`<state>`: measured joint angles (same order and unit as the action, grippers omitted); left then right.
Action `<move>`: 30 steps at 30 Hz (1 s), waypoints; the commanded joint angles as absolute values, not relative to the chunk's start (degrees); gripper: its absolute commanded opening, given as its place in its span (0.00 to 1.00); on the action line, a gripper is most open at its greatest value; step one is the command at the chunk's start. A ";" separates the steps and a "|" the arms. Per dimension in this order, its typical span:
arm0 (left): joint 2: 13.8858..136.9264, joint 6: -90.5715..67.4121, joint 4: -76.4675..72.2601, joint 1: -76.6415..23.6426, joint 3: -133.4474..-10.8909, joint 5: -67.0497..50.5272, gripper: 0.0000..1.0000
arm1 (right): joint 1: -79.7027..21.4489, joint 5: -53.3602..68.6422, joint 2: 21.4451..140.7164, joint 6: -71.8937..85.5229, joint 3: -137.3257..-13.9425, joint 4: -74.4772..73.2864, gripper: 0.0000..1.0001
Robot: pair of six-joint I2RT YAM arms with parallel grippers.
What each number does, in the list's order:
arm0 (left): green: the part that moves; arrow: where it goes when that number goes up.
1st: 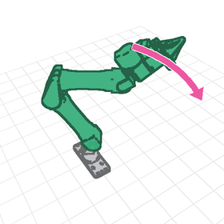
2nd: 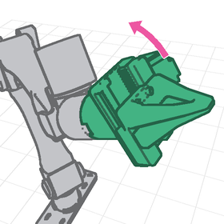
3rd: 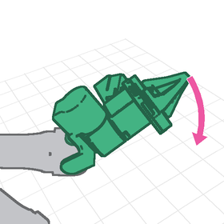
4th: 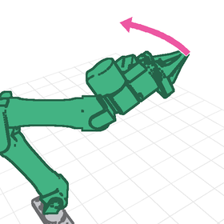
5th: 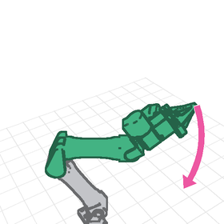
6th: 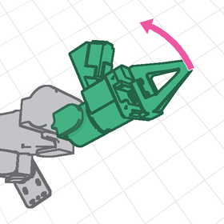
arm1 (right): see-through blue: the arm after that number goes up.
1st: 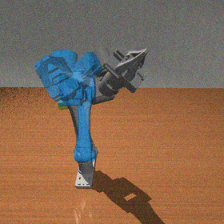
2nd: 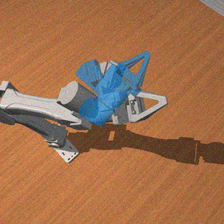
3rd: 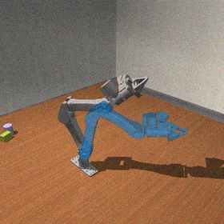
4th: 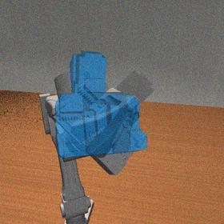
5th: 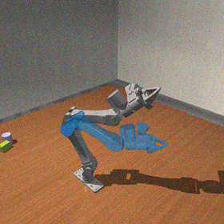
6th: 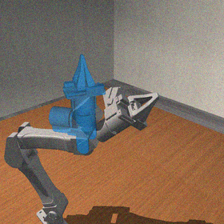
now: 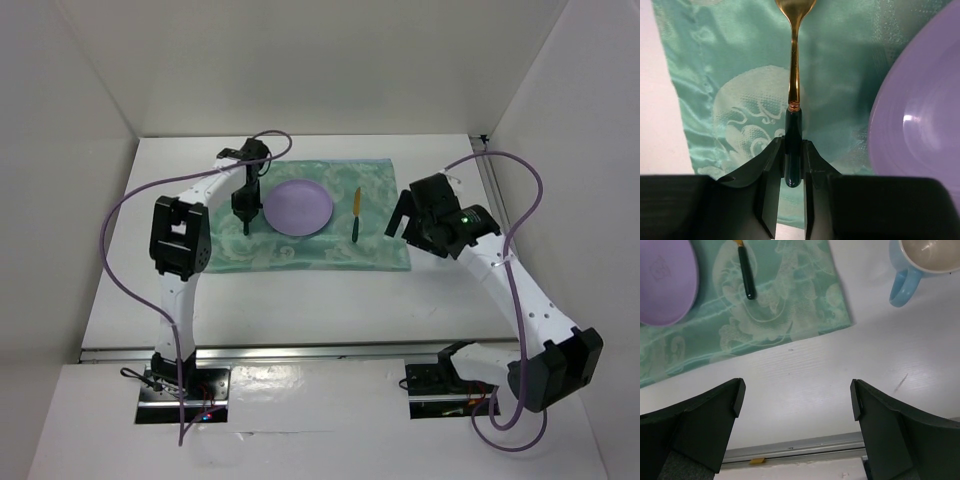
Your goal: Set the dinner table for one person
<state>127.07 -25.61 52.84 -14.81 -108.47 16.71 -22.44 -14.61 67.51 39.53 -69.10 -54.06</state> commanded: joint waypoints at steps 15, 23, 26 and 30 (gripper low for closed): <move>123.15 -27.16 55.72 -14.85 -110.47 16.70 0.84 | -4.41 -11.43 79.44 32.61 -77.68 -49.56 1.00; 112.86 -27.68 57.66 -17.93 -112.42 15.65 0.85 | 7.10 -10.37 88.76 30.76 -84.20 -49.23 1.00; 107.15 -28.47 56.07 -19.15 -108.56 12.93 0.85 | 10.00 -10.99 90.08 30.76 -83.15 -47.73 0.96; 103.01 -28.48 55.55 -19.78 -106.44 11.69 0.85 | 12.55 -10.99 90.09 29.45 -79.47 -45.98 0.88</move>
<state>104.77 -27.44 55.35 -19.57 -108.20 13.43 11.00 -10.70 90.19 31.18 -81.58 -49.78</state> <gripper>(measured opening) 0.850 0.890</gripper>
